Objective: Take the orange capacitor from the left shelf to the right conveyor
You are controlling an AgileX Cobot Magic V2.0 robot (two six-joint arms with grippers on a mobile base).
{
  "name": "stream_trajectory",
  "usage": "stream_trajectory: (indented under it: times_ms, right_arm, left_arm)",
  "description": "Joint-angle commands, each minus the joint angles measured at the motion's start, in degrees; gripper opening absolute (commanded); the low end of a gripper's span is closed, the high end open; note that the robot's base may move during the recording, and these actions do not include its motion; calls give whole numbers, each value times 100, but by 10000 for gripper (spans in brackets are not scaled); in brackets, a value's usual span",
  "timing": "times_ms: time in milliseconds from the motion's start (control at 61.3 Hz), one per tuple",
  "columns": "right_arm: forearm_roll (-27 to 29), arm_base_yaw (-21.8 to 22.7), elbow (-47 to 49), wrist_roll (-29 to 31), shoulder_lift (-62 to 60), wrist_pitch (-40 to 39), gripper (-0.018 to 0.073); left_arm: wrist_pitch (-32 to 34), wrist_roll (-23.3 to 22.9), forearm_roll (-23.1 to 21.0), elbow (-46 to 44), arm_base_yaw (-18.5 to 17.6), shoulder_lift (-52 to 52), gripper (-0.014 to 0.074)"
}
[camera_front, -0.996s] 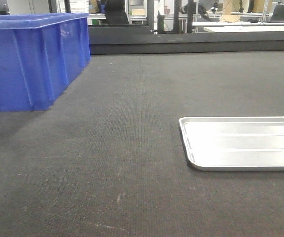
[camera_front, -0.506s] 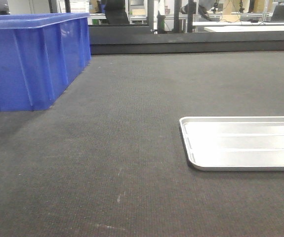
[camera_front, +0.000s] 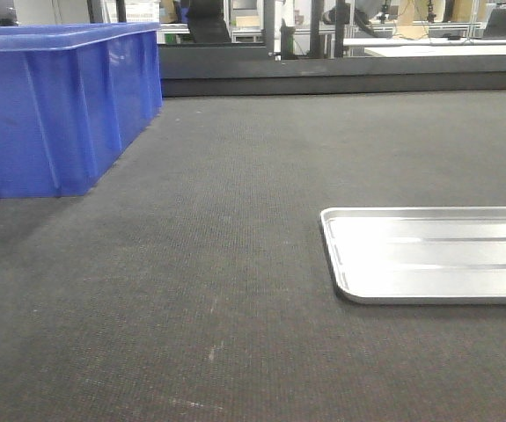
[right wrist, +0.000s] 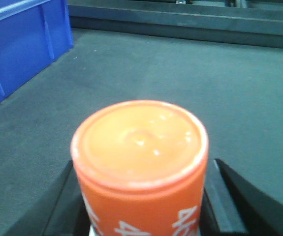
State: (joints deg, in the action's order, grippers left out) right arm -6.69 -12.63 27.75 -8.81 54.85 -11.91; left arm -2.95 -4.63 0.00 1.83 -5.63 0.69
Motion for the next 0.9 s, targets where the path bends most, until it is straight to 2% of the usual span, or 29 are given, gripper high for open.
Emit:
stream_trajectory:
  times_ms: [0, 245, 392, 604, 881]
  right_arm:
    - [-77, -8, -219, 49, 418, -1625, 73]
    - [-77, -8, -1279, 49, 1511, -3867, 73]
    - [-77, -8, -1613, 49, 2155, -4810, 73]
    - [-77, -8, -1667, 49, 2969, -5297, 74]
    - [-77, -8, -1667, 49, 3300, -5321, 100]
  left_arm:
    - [513, -8, 0, -39, -24, 111, -105]
    - [513, -8, 0, -39, -24, 111, -105]
    - [513, -8, 0, -39, -24, 111, -105]
    - [513, -8, 0, -39, -24, 111, -105]
    - [513, -8, 0, -39, -24, 111, -105]
